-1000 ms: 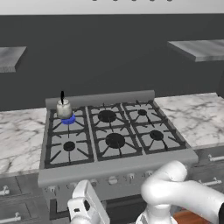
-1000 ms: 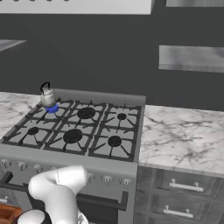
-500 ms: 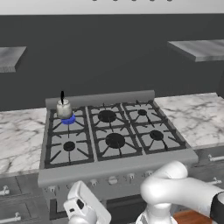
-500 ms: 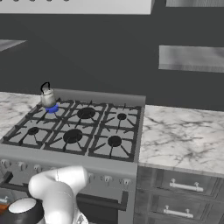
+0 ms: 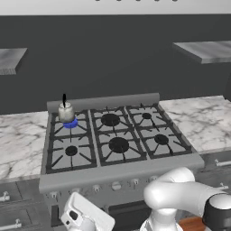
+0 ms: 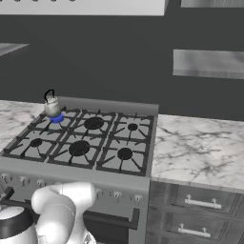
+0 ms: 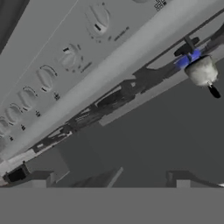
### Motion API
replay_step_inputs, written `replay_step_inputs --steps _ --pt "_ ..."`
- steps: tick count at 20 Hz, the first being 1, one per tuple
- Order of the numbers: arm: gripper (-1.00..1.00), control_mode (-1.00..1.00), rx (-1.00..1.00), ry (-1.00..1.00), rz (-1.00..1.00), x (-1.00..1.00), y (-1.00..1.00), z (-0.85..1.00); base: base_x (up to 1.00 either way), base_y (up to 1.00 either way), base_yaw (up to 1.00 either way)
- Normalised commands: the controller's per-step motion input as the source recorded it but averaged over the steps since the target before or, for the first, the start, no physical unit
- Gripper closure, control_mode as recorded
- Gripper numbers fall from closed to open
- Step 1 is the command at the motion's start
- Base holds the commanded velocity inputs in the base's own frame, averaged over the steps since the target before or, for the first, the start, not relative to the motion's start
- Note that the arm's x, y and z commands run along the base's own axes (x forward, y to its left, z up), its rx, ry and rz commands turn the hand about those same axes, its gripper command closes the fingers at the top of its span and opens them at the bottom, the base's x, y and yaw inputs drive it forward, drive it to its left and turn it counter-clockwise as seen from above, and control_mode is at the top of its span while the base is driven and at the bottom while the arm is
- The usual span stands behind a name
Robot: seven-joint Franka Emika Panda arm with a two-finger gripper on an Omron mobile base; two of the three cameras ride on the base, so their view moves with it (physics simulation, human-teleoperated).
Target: The kettle is done boiling. Turn off the stove, then wait for 300 timesteps before moving the kettle to the dining table.
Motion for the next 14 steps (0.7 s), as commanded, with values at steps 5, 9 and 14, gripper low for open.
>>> replay_step_inputs --steps 5,9,14 --pt "-1.0 -1.0 -0.26 0.02 0.03 0.07 0.02 -0.18 0.0 0.0 0.0" --pt "-1.0 -1.0 -0.18 0.0 0.08 0.14 -0.01 -0.18 0.0 0.0 0.0" --pt "-1.0 -1.0 -0.12 0.0 0.11 0.21 0.0 -0.19 0.0 0.0 0.0"
